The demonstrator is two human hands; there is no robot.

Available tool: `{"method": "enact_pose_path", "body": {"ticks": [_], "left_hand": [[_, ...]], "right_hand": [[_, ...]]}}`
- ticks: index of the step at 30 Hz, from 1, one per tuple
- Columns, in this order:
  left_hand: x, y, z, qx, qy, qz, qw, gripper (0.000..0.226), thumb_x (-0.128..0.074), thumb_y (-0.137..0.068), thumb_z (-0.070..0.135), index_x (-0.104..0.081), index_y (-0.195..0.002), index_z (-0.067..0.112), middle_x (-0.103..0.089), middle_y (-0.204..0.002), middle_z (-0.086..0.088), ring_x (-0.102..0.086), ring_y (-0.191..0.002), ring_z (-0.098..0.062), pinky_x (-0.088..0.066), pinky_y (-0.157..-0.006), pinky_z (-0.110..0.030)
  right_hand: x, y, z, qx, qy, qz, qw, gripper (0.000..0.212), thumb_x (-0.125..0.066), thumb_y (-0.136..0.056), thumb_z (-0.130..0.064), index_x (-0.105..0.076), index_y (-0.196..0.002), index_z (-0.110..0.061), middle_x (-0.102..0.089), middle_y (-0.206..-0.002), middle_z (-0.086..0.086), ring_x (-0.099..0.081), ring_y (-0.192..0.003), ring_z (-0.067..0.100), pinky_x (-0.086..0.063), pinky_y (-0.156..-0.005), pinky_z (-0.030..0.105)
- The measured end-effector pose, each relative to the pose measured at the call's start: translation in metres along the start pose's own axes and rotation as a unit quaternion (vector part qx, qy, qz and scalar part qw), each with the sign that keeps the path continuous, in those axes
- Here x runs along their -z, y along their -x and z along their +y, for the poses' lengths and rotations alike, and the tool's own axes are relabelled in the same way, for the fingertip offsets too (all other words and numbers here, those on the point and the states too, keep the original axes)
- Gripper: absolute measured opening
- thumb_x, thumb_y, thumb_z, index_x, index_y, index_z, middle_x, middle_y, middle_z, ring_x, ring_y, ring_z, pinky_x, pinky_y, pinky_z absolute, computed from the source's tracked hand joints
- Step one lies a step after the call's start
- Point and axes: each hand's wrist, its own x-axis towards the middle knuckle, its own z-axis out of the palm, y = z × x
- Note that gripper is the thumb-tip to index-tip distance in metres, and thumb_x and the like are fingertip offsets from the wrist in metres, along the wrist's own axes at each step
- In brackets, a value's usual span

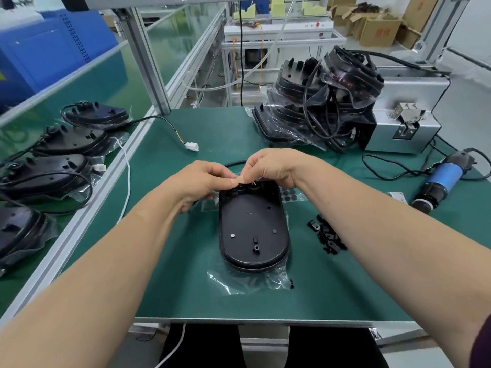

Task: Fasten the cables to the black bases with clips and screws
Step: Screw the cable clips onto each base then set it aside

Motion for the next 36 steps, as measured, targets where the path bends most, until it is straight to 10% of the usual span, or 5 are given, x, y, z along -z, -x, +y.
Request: {"method": "enact_pose_path", "body": {"ticks": [5, 21, 25, 29, 36], "left_hand": [[0.000, -0.002, 0.000, 0.008, -0.006, -0.021, 1.000, 0.009, -0.079, -0.076, 0.019, -0.072, -0.080, 0.021, -0.063, -0.073, 0.007, -0.045, -0.063, -0.008, -0.029, -0.053, -0.023], [0.004, -0.017, 0.023, 0.115, -0.049, -0.116, 0.985, 0.017, -0.066, -0.085, 0.012, -0.061, -0.070, 0.017, -0.054, -0.073, 0.001, -0.041, -0.066, -0.014, -0.031, -0.056, -0.027], [0.007, -0.020, 0.031, 0.118, -0.100, -0.142, 0.978, 0.009, -0.061, -0.090, 0.014, -0.060, -0.081, 0.014, -0.055, -0.081, 0.000, -0.041, -0.064, -0.013, -0.034, -0.057, -0.027], [0.007, -0.021, 0.028, 0.101, -0.075, -0.151, 0.980, 0.014, -0.061, -0.089, 0.007, -0.058, -0.085, 0.020, -0.053, -0.077, 0.002, -0.040, -0.067, -0.013, -0.032, -0.059, -0.028], [0.001, -0.027, 0.028, 0.064, -0.086, -0.113, 0.988, 0.017, -0.066, -0.084, 0.002, -0.061, -0.074, 0.015, -0.058, -0.069, 0.002, -0.045, -0.074, -0.013, -0.032, -0.067, -0.027]], "right_hand": [[-0.004, 0.005, 0.004, 0.007, -0.035, 0.035, 0.999, 0.024, -0.075, -0.080, -0.004, -0.059, -0.067, -0.017, -0.056, -0.069, -0.001, -0.048, -0.074, 0.015, -0.037, -0.065, 0.029], [0.032, 0.069, 0.026, 0.098, -0.039, 0.307, 0.946, 0.008, -0.071, -0.088, -0.027, -0.072, -0.088, -0.019, -0.072, -0.092, -0.005, -0.063, -0.086, 0.011, -0.050, -0.078, 0.026], [0.104, 0.125, 0.095, -0.051, 0.157, 0.499, 0.851, 0.036, -0.063, -0.086, -0.046, -0.069, -0.074, -0.013, -0.070, -0.082, 0.016, -0.064, -0.083, 0.037, -0.052, -0.074, 0.043], [0.139, 0.143, 0.163, -0.292, 0.156, 0.488, 0.807, 0.085, -0.066, -0.083, -0.062, -0.046, -0.129, 0.006, -0.053, -0.129, 0.032, -0.053, -0.118, 0.049, -0.047, -0.096, 0.054], [0.145, 0.129, 0.182, -0.293, 0.105, 0.501, 0.808, 0.094, -0.076, -0.077, -0.038, -0.019, -0.142, 0.000, -0.057, -0.124, 0.029, -0.054, -0.115, 0.050, -0.047, -0.089, 0.051]]}}
